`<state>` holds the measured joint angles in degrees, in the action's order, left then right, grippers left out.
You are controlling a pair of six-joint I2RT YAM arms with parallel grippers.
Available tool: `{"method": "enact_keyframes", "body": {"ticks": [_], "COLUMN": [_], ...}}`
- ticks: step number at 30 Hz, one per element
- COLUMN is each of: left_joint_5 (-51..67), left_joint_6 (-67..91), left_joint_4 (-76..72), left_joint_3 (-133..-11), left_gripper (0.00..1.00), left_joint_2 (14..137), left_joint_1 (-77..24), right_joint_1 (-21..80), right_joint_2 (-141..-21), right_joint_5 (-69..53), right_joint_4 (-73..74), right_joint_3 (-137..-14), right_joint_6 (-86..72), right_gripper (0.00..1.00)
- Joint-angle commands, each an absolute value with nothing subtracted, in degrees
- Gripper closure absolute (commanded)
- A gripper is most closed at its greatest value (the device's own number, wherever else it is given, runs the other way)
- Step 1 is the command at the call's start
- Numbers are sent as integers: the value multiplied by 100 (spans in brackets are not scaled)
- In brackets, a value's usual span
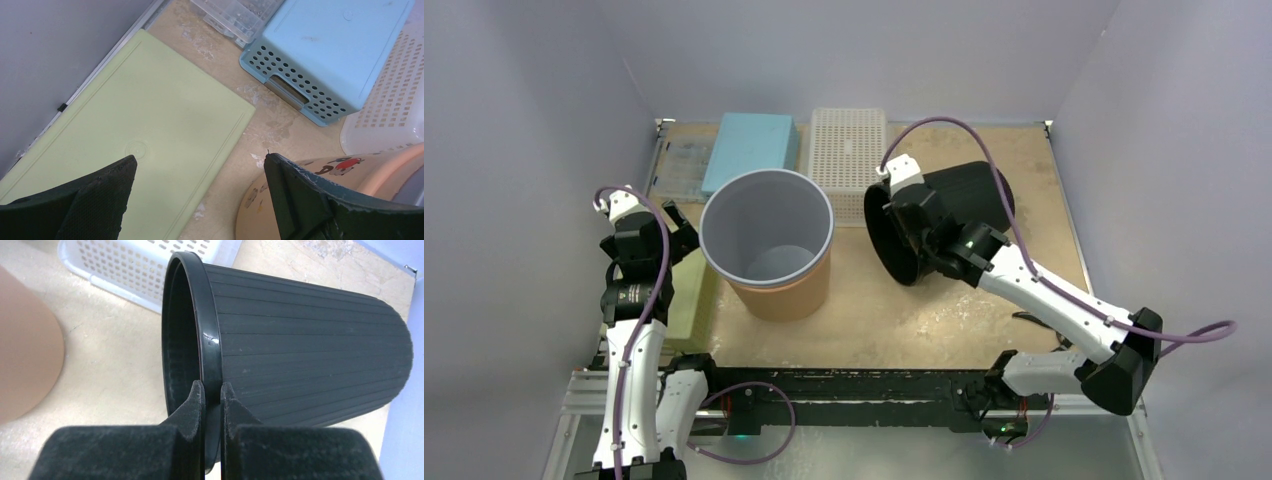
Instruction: Turn the large container upside down
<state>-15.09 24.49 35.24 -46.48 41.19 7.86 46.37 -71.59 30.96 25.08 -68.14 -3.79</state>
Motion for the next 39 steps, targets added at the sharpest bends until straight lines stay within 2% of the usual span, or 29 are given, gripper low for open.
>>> {"method": "enact_keyframes", "body": {"ticks": [1,8,15,21,25,31,36,39], "left_joint_5": [-1413,-1453,-1455,-1411,-1385,-1345,-1321,-1339], "left_joint_6": [2500,2509,2514,2522,2522,2522,2514,2514], "left_joint_4": [3304,3313,3318,3303,3288,3280,3278,3278], "left_joint_3": [-4638,-4639,-4633,-4622,-4613,-4606,-4605,-4605], "left_gripper": [1,2,2,2,1,2,2,1], "left_joint_2": [4115,4079,4065,4042,4044,4084,4095,4082], "left_joint_1": [813,817,813,809,809,810,809,814], "right_joint_1": [5423,6193,6158,4994,4745,4757,4988,5501], "right_joint_2": [-7362,-7822,-6620,-6471,-6398,-6682,-7024,-7394], "right_joint_5": [4272,5213,4586,4786,4869,4417,4742,4971], "right_joint_4": [3326,4304,3799,4333,4329,4417,4718,4958], "right_joint_3": [-7036,-7235,-6974,-6957,-6918,-7163,-7396,-7547], "right_joint_6": [-692,-1454,-1345,-1301,-1192,-987,-1312,-1599], "right_gripper": [100,100,100,100,100,100,100,100]}}
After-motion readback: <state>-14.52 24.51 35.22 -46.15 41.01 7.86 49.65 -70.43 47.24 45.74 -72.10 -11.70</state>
